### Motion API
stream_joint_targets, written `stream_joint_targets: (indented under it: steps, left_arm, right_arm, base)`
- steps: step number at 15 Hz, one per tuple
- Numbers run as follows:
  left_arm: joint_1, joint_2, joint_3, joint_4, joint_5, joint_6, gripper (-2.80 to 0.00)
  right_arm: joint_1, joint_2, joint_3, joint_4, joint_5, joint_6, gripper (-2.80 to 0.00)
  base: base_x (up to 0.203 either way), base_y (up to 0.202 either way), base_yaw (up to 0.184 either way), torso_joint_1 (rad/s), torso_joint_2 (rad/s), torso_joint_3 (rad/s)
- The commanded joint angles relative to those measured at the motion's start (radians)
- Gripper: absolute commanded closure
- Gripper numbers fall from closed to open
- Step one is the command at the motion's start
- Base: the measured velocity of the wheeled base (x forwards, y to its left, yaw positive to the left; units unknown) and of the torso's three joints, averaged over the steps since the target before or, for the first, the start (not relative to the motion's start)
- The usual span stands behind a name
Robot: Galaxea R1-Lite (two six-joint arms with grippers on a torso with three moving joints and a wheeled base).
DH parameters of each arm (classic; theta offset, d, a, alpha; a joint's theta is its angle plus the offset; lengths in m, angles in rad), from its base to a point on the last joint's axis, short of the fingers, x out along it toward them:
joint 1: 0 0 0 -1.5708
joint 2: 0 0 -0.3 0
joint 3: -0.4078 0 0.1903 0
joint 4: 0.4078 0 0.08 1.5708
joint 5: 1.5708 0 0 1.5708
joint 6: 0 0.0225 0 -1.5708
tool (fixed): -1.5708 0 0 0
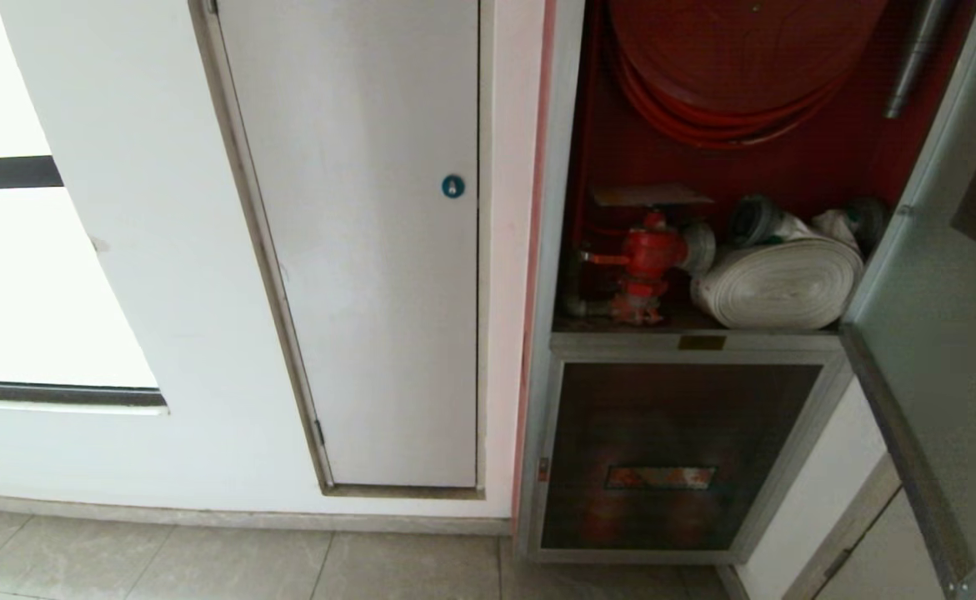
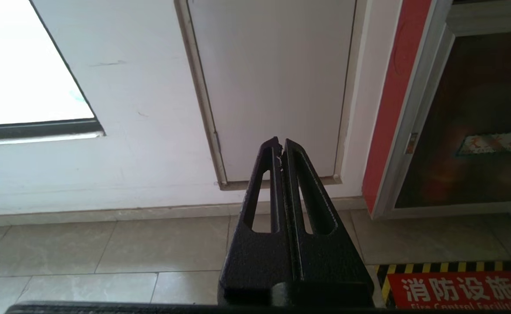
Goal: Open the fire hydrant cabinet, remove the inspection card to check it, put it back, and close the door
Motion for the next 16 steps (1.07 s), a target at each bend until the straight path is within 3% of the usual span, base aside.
stream_joint_targets:
  steps: [1, 7, 16]
  left_arm:
    - [0.0, 0.0, 0.0, 0.0, 0.0, 0.001, 0.0]
    - [0.0, 0.0, 0.0, 0.0, 0.0, 0.001, 0.0]
    - [0.0, 0.0, 0.0, 0.0, 0.0, 0.001, 0.0]
  right_arm:
    - [-0.052, -0.01, 0.003, -0.005, -0.004, -0.001, 0.0]
    - [-0.208, -0.064, 0.021, 0.01, -0.003, -0.009, 0.0]
    - [-0.329, -0.292, -0.026, 0.486, 0.003, -0.001, 0.0]
  base:
    - [0.0, 0.0, 0.0, 0.0, 0.0, 0.0]
    - [0.0, 0.0, 0.0, 0.0, 0.0, 0.0]
    - [0.0, 0.0, 0.0, 0.0, 0.0, 0.0]
